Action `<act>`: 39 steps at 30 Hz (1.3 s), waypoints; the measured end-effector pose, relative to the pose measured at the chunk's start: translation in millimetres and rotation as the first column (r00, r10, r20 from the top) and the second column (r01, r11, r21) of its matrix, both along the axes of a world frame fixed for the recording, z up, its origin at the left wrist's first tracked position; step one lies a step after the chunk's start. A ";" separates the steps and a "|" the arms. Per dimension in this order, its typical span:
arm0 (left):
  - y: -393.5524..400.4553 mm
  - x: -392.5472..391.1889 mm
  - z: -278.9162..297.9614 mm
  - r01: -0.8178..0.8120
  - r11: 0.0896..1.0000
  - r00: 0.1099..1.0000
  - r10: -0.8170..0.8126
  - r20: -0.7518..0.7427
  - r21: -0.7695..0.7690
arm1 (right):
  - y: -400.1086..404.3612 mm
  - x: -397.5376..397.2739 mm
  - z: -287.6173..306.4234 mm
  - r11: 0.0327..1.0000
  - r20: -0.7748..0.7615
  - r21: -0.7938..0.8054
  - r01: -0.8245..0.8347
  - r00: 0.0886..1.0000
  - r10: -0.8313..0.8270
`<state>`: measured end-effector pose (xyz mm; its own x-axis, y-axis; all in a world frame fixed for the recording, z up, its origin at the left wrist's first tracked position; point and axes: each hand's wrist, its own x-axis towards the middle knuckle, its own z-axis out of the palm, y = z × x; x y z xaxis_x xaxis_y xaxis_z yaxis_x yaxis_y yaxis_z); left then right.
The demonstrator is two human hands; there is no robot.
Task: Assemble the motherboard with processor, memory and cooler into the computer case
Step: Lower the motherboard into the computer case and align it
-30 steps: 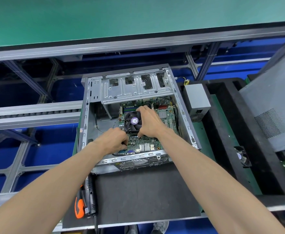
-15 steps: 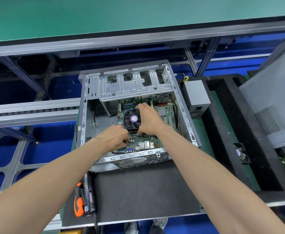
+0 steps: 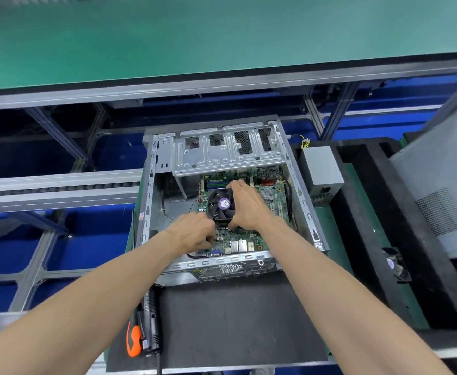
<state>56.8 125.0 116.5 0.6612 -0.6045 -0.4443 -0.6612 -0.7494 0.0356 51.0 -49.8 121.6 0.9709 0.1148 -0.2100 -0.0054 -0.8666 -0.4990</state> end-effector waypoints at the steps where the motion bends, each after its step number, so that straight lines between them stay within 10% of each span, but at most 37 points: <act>1: 3.2 0.1 1.5 -0.068 0.997 0.997 0.067 -0.038 -0.022 | -0.2 0.0 -0.3 1.000 -0.005 0.004 -0.004 1.000 0.004; 5: 13.7 -2.7 10.9 -0.405 0.889 0.912 0.378 -0.157 -0.215 | -1.6 1.0 -1.9 1.000 -0.006 0.004 -0.021 1.000 0.021; 9: 17.7 0.0 19.4 -0.708 0.592 0.699 0.665 -0.262 -0.385 | -2.5 1.2 -0.2 1.000 0.006 0.015 -0.007 1.000 0.006; 19: 15.2 -0.9 5.0 -0.922 0.172 0.305 0.876 -0.374 -0.348 | -6.9 -1.6 2.7 0.998 0.038 0.062 -0.005 0.999 0.003; 29: 8.2 25.1 -12.3 -0.676 0.733 0.720 0.680 -0.141 0.083 | -6.6 -1.9 6.1 0.996 0.042 0.084 0.012 0.999 -0.015; 35: 11.6 24.4 -6.4 -0.760 0.634 0.611 0.772 0.175 -0.143 | -4.8 0.0 6.7 0.998 0.042 0.063 0.019 0.999 -0.021; 39: 11.3 21.9 1.4 -0.771 0.351 0.450 0.891 -0.065 -0.531 | -3.1 -0.3 8.1 0.997 0.037 0.065 0.031 0.999 -0.033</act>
<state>78.7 136.3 117.9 0.9637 0.2485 -0.0975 0.2646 -0.8417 0.4707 50.6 -52.9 129.7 0.9815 0.0954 -0.1658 -0.0127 -0.8323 -0.5542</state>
